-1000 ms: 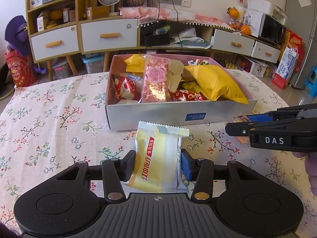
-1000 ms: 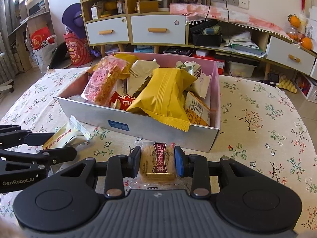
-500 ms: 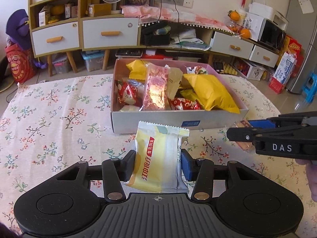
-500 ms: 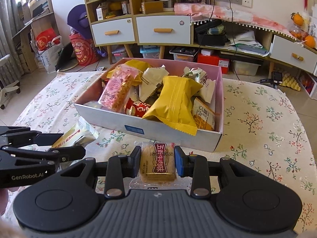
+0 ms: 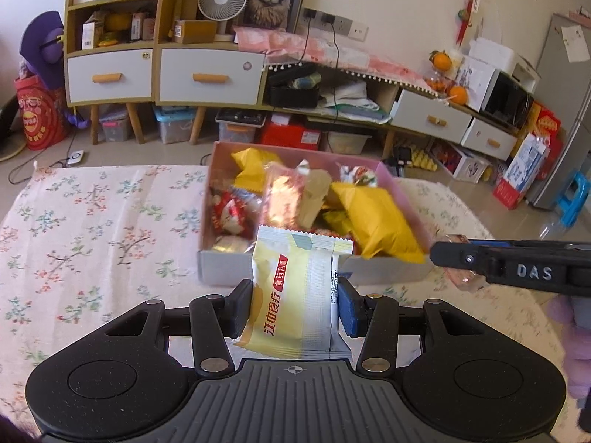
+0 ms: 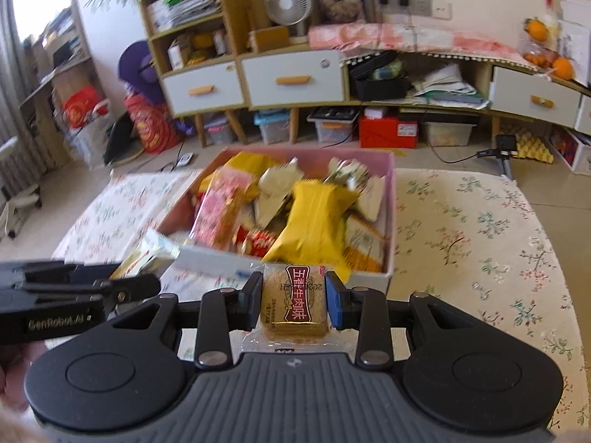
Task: Organize snacks
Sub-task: 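Lower both packets into the pink box and open both tools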
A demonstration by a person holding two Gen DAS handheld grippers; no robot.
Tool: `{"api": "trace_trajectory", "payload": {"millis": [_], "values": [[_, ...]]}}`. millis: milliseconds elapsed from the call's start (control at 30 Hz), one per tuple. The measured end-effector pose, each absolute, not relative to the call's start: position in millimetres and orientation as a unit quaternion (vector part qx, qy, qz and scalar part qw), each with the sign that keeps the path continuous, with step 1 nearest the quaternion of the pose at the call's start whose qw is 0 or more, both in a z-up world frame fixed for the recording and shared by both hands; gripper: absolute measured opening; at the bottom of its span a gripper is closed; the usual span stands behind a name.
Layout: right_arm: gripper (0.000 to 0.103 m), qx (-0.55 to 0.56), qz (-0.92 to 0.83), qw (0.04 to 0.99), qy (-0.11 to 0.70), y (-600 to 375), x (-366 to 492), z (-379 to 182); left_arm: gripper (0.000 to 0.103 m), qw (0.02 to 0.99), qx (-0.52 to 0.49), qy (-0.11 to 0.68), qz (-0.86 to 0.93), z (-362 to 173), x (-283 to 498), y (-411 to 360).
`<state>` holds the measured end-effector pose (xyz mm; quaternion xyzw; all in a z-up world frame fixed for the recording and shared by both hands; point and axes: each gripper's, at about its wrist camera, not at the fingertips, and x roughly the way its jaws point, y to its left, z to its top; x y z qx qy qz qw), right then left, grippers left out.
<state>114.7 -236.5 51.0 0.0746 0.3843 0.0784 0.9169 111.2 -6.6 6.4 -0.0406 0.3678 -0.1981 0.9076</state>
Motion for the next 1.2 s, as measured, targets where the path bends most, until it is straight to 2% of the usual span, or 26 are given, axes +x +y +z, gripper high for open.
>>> {"api": "trace_trajectory", "payload": {"millis": [200,500,933,1033,1100,1200], "values": [[0.032,0.129,0.060,0.913,0.381,-252.0,130.3,52.0,0.045,0.909,-0.037,0.361,-0.205,8.7,124.7,-32.9],[0.032,0.149,0.031,0.920,0.360,-267.7,157.2,37.7,0.045,0.906,-0.033,0.367,-0.209,0.7,163.2,-58.7],[0.032,0.183,0.024,0.911,0.369,-275.1,190.0,14.5,0.045,0.904,-0.021,0.377,-0.199,-20.3,194.0,-80.1],[0.035,0.191,0.022,0.910,0.367,-277.4,190.8,13.7,0.046,0.906,-0.027,0.373,-0.198,-21.9,195.8,-77.8],[0.044,0.194,0.021,0.911,0.364,-279.3,189.6,14.3,0.047,0.906,-0.034,0.372,-0.198,-22.1,195.7,-76.1],[0.050,0.191,0.020,0.913,0.360,-279.6,188.1,18.0,0.052,0.904,-0.045,0.374,-0.202,-21.4,194.8,-73.9]]}}
